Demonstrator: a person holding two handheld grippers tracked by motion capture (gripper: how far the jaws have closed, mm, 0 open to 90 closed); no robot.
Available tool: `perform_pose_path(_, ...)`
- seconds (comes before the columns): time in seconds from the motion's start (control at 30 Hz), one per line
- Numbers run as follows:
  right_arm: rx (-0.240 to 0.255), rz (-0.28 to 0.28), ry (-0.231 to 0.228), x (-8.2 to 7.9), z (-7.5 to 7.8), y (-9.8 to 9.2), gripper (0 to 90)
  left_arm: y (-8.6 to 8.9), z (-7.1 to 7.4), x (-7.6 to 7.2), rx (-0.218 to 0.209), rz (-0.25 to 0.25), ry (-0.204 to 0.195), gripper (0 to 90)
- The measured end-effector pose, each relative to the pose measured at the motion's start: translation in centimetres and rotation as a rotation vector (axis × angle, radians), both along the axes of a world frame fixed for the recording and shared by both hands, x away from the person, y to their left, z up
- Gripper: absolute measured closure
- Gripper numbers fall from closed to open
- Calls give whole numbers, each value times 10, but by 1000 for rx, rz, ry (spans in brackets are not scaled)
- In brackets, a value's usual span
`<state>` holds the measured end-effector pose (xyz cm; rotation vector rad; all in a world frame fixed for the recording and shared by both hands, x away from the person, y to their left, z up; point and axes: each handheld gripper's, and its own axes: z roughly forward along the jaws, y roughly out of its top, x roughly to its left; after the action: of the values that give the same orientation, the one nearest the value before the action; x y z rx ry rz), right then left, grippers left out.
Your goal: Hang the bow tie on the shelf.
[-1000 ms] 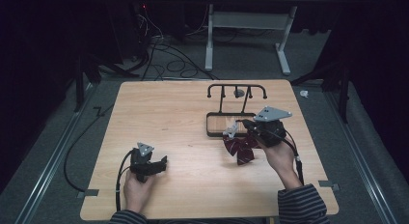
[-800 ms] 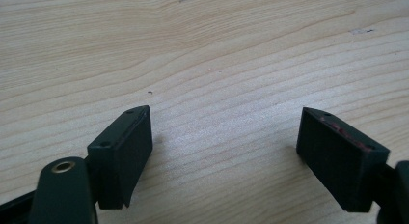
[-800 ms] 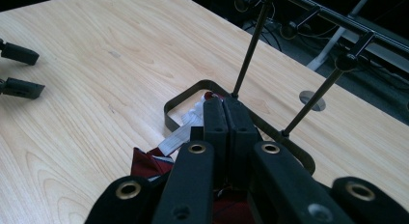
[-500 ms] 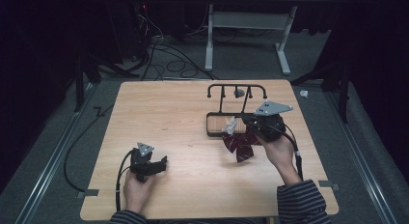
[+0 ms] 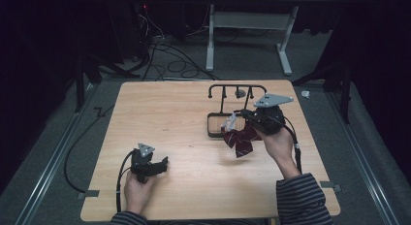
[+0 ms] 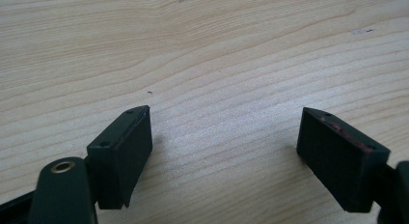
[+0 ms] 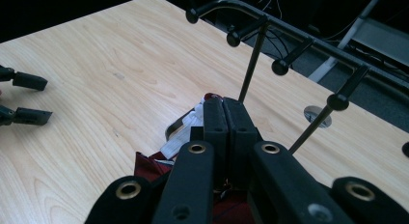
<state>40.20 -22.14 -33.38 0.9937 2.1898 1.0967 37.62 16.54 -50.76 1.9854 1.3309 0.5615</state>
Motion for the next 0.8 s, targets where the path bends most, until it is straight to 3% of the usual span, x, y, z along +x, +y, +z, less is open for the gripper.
perform_pose_path(0.23,15,-6,7,10,6,2,900,0,0,0,0,0,0,205)
perform_pose_path(0.8,-1,-21,20,34,14,7,900,0,0,0,-1,-1,0,202)
